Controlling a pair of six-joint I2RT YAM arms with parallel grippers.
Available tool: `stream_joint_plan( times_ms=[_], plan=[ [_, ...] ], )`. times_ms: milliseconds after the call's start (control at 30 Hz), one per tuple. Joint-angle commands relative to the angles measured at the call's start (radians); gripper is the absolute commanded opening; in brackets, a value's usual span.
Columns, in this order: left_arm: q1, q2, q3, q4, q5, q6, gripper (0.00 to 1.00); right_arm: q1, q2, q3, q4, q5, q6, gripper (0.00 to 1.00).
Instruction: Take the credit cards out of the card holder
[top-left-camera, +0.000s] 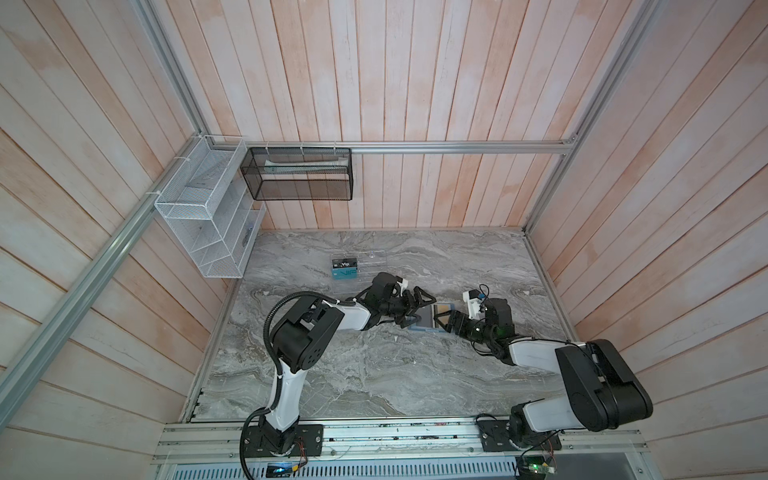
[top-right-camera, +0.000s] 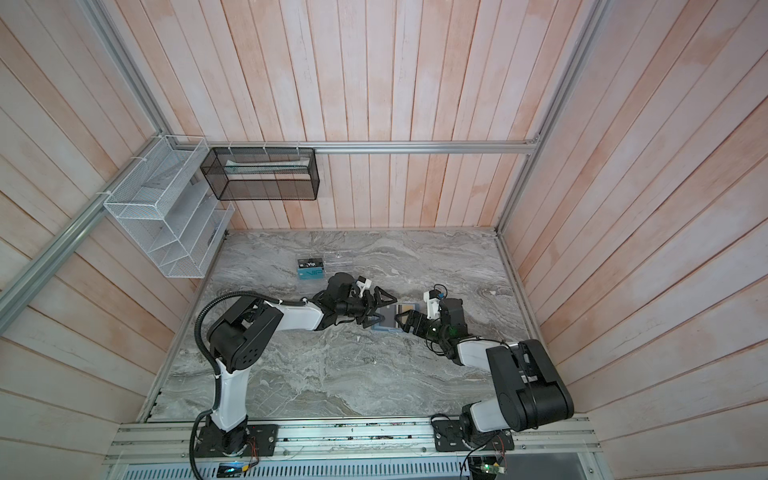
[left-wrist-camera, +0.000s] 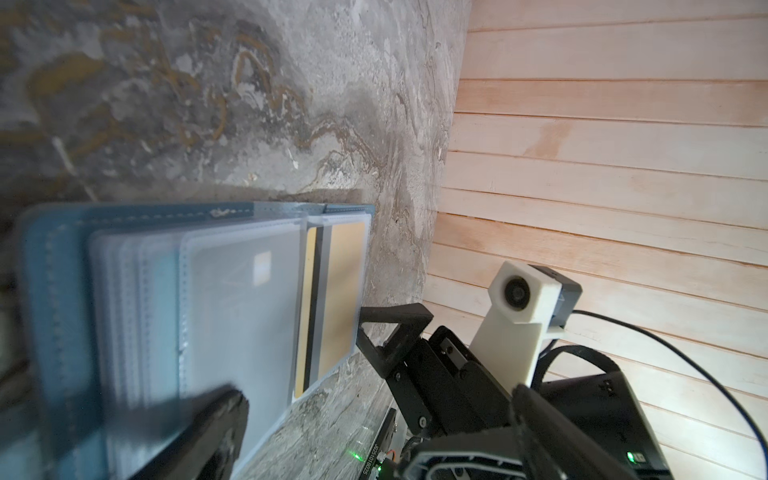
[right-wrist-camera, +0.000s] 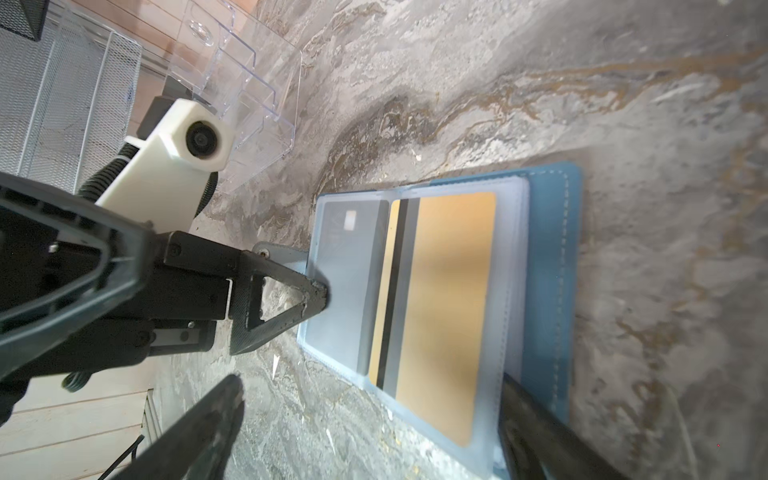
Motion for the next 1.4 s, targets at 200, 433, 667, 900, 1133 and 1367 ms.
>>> stream_joint_plan(
  times_ms=[200,433,667,900,1133,1367],
  plan=[
    [-0.006,0.030,0.065,0.024,0.026,-0.009,1.00,-0.019,-0.087,0.024,-0.156,0.069,-0.056,0.94],
    [-0.011,0.063,0.090,0.053,0.046,-0.042,1.00,-0.032,-0.105,0.034,-0.117,0.016,-0.047,0.94],
    [-0.011,0.089,0.086,0.071,0.042,-0.058,1.00,-0.033,-0.003,0.025,0.057,-0.065,0.007,0.94],
    [-0.011,0.111,0.088,0.087,0.044,-0.077,1.00,-0.033,0.049,0.002,0.118,-0.074,0.021,0.94],
    [-0.011,0.120,0.097,0.100,0.052,-0.097,1.00,-0.034,0.086,-0.058,0.171,-0.065,0.044,0.93],
    [-0.014,0.127,0.105,0.099,0.059,-0.116,1.00,-0.034,0.099,-0.110,0.218,-0.057,0.066,0.93]
  ],
)
